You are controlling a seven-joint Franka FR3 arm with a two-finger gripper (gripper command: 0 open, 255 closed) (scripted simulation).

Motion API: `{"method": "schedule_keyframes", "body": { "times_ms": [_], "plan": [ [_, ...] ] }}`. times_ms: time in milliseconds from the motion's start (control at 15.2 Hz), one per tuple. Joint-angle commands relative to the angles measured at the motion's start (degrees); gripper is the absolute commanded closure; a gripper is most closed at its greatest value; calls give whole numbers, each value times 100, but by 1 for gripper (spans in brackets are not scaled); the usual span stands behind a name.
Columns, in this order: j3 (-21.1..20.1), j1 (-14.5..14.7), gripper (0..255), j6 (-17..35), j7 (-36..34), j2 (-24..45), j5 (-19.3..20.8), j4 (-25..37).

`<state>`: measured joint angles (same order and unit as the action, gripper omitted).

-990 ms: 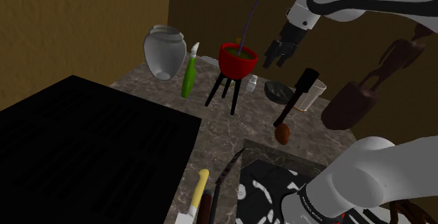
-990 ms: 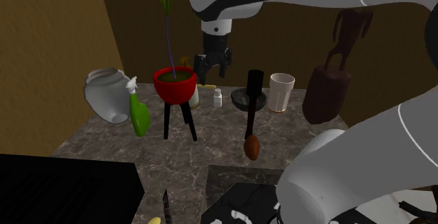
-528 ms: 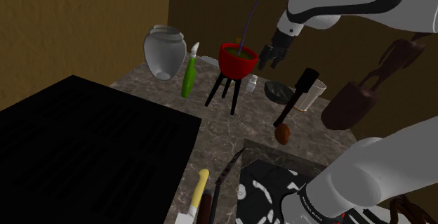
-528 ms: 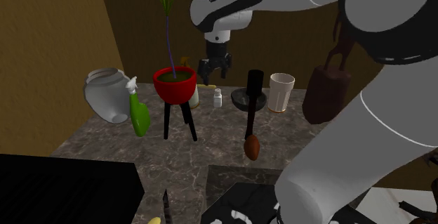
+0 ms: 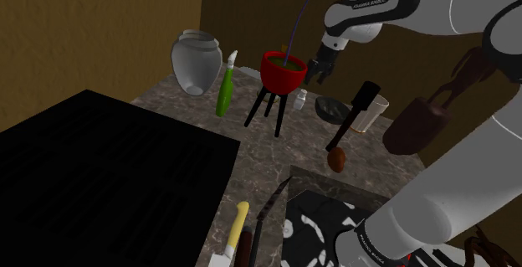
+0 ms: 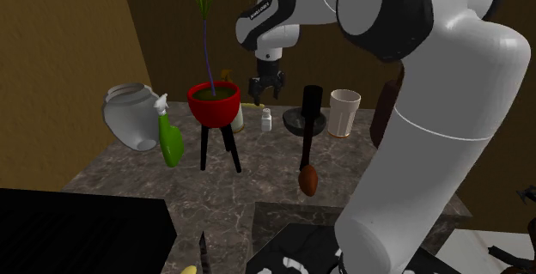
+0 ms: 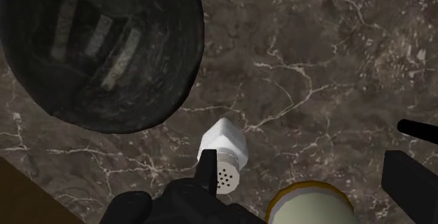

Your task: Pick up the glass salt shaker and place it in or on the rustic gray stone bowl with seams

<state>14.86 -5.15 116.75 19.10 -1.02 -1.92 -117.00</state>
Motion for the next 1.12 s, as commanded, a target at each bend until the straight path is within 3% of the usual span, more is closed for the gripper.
{"method": "schedule_keyframes", "body": {
  "times_ms": [0, 264, 726, 1056],
  "plan": [
    [53, -47, 0, 105, 109, 459, -110, 302],
    [139, -220, 0, 154, 363, 1252, -318, 945],
    [111, -233, 0, 636, 422, 1469, -408, 671],
    [108, -235, 0, 675, 427, 1490, -416, 651]
  ]
}}
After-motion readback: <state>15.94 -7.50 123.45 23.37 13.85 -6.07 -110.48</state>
